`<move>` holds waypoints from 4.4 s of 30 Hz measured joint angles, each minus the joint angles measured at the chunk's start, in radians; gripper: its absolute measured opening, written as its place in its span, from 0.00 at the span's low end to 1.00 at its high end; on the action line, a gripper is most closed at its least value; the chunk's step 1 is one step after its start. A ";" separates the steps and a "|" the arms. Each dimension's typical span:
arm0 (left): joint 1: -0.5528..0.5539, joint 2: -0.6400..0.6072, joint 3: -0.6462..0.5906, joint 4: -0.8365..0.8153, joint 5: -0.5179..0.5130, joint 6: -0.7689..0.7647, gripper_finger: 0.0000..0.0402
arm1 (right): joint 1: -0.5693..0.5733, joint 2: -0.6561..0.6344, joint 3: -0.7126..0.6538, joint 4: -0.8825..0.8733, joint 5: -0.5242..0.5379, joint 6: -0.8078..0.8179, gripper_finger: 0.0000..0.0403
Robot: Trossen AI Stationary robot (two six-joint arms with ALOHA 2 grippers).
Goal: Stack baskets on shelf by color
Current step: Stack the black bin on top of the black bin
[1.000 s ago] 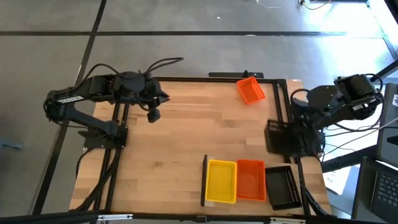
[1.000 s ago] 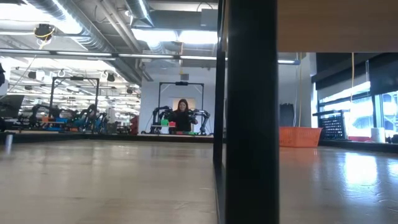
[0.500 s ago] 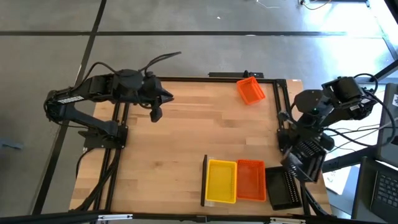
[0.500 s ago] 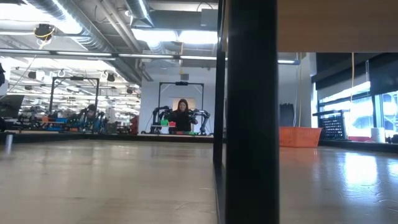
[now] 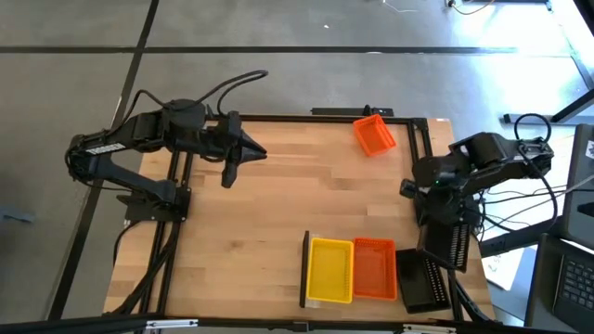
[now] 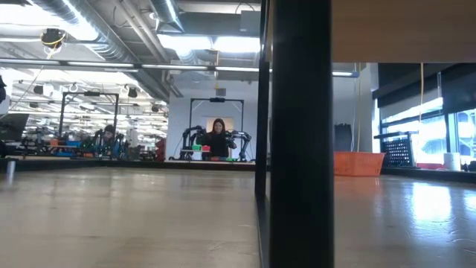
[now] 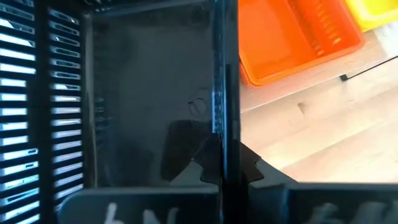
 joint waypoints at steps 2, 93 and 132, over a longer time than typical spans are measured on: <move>0.001 0.000 0.000 0.004 -0.001 0.001 0.12 | 0.000 0.000 -0.012 0.002 0.002 -0.009 0.00; 0.001 0.000 0.000 0.008 -0.027 0.028 0.12 | 0.325 0.354 0.115 0.282 -0.125 0.079 0.15; 0.001 0.000 0.000 0.009 -0.028 0.029 0.12 | 0.325 0.345 0.199 0.120 -0.037 0.210 0.11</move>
